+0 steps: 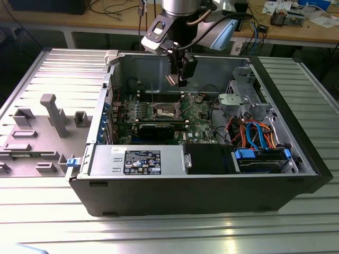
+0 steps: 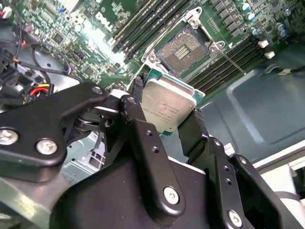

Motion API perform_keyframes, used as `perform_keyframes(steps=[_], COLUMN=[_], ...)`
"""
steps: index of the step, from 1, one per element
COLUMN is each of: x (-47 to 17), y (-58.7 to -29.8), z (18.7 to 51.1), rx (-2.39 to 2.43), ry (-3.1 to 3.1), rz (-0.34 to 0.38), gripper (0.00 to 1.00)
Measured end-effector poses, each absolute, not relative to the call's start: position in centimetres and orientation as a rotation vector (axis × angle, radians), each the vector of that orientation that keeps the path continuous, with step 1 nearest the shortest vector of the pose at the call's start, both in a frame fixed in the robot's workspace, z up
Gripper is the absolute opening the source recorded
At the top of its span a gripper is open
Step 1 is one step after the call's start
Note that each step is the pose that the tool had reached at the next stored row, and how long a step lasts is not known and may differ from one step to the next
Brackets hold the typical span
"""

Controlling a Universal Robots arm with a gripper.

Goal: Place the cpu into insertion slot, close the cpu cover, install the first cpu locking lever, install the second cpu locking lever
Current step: 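Place the cpu into insertion slot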

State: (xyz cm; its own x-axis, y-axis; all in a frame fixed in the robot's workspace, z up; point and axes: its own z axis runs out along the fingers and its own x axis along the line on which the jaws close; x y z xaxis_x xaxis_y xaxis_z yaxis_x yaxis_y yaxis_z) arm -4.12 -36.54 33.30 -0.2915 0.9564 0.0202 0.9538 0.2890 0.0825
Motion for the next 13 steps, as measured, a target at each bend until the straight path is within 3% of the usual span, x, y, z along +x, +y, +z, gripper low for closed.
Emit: perform_keyframes(steps=[13], x=[-4.17], y=[-36.54], z=[33.11], rx=[1.886], ry=[2.478], rz=[0.111], gripper=[0.55])
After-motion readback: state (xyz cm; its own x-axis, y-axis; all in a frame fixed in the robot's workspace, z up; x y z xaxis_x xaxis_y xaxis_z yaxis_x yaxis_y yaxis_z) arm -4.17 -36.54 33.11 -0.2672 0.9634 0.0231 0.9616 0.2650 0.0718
